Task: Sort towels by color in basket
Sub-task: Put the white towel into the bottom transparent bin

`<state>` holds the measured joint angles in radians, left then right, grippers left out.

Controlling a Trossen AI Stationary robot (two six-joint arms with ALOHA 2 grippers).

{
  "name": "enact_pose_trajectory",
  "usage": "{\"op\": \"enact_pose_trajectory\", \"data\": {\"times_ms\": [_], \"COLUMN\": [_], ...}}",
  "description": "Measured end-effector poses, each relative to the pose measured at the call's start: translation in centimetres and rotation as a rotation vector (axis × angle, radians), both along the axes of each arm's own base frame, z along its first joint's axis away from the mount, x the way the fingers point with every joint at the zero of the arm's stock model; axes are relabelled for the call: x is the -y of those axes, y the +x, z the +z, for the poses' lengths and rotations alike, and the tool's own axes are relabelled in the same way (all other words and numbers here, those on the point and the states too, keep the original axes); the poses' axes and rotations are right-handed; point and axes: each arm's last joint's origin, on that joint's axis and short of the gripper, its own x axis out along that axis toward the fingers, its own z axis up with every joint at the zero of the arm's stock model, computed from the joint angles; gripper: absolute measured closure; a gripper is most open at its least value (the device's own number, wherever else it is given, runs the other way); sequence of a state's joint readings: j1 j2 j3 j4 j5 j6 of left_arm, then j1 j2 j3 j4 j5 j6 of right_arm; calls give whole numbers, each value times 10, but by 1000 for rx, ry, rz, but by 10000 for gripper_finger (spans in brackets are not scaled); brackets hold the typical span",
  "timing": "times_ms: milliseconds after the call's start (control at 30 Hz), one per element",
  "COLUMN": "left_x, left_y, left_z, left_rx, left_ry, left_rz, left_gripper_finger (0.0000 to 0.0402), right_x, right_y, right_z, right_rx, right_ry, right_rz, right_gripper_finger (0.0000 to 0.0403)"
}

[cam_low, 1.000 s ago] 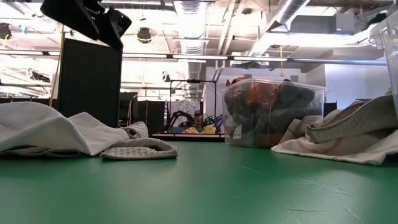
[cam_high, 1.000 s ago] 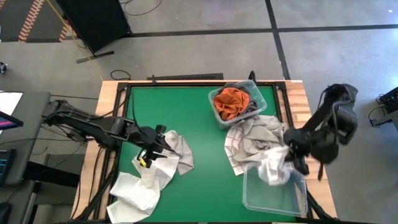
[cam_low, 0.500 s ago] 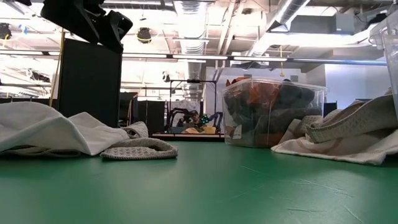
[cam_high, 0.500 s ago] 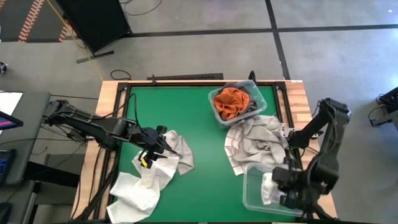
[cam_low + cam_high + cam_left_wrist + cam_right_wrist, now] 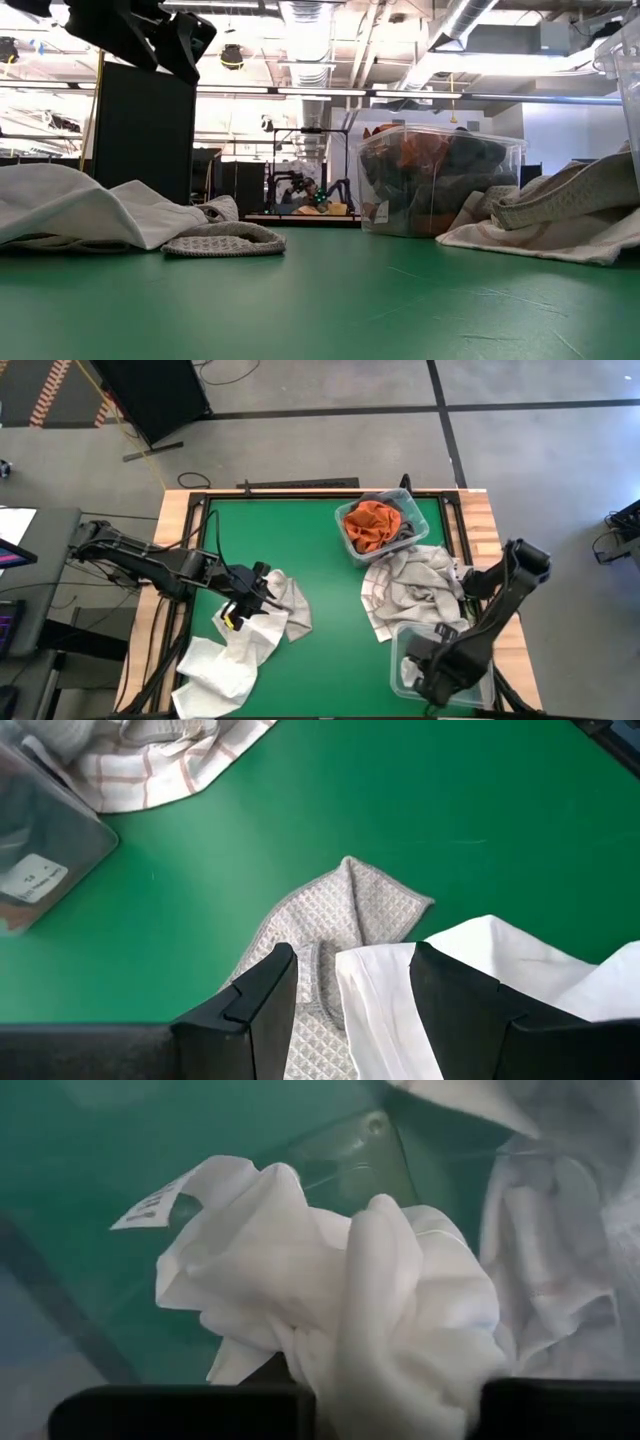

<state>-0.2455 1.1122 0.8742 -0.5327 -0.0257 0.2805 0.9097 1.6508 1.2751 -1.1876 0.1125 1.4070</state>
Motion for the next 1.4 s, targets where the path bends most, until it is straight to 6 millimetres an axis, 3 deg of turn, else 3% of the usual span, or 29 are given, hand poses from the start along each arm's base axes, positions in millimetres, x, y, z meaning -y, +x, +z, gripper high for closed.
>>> {"op": "enact_pose_trajectory", "data": {"times_ms": [167, 300, 467, 600, 833, 1400], "left_x": [0, 0, 0, -1, -2, 1], "left_y": [0, 0, -2, -3, -9, -25], "left_z": [0, 0, -2, -4, -8, -24], "left_rx": [4, 6, -14, -38, -120, -352], "left_ry": [26, 41, 54, 60, 40, -126], "left_rz": [-26, -40, -49, -50, -11, 28], "left_gripper_finger": [214, 214, 214, 214, 214, 214], "right_x": [0, 3, 10, 17, 29, 27], "right_y": [13, 16, 12, 7, -3, -3], "right_z": [-14, -13, 3, 19, 44, 52], "right_rx": [-74, -88, -45, 13, 143, 193], "right_ry": [17, 38, 77, 105, 141, 191], "right_rz": [-41, -70, -96, -93, -93, -15], "right_gripper_finger": [308, 260, 186, 153, 148, 148]}}
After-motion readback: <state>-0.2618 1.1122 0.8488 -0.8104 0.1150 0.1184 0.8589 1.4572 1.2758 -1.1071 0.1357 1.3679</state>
